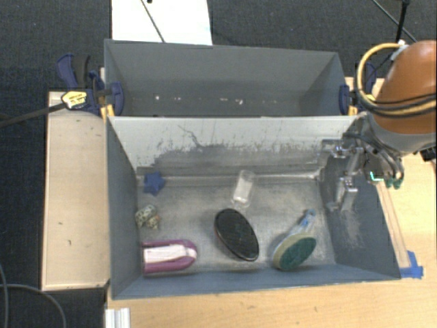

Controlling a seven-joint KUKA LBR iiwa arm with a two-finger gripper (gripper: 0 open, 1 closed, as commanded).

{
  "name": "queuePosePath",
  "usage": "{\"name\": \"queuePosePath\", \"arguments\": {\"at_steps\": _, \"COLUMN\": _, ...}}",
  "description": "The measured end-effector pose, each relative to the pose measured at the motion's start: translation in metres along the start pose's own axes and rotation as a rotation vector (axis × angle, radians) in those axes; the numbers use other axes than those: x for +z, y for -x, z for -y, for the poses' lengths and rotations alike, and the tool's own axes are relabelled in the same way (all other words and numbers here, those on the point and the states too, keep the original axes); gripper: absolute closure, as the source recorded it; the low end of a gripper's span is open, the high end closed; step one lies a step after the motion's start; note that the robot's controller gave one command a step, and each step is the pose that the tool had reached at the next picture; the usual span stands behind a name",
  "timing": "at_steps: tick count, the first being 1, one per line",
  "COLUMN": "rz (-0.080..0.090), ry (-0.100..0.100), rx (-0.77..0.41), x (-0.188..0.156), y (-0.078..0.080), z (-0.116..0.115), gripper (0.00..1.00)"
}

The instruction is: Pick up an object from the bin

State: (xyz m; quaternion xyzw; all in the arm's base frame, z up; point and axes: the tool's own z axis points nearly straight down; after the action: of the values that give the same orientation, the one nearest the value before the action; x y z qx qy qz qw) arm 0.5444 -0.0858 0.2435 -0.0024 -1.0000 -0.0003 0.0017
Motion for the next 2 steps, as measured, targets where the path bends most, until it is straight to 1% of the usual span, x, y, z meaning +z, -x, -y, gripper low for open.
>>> {"name": "queuePosePath", "arguments": {"at_steps": 1, "rz": 0.002, "ry": 0.0, "rx": -0.362, "x": 0.09, "y": -0.032, "z": 0.001, "gripper": 0.0}}
{"name": "queuePosePath", "arguments": {"at_steps": 2, "rz": 0.009, "ry": -0.001, "rx": -0.37, "x": 0.174, "y": -0.064, "z": 0.003, "gripper": 0.0}}
